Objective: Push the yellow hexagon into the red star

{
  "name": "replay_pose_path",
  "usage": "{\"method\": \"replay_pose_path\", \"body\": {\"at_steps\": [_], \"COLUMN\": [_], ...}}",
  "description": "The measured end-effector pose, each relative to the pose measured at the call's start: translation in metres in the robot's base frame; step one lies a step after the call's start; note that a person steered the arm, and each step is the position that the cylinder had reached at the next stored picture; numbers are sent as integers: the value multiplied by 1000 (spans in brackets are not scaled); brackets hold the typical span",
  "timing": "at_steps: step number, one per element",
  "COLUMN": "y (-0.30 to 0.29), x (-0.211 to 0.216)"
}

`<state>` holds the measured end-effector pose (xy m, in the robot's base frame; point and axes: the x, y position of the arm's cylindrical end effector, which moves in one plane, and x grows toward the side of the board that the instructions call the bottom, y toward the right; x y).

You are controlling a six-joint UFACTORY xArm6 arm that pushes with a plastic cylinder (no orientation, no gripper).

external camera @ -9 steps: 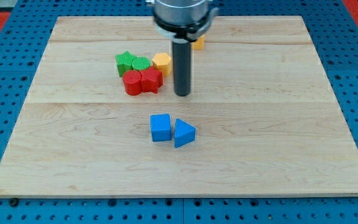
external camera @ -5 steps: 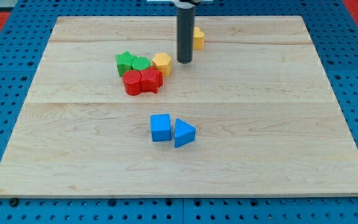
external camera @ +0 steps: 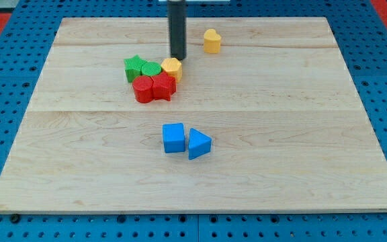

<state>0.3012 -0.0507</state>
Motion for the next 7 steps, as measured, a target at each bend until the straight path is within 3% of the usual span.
{"method": "replay_pose_path", "body": {"at_steps": [5,7], "y": [6,-70], "x": [32,22]}}
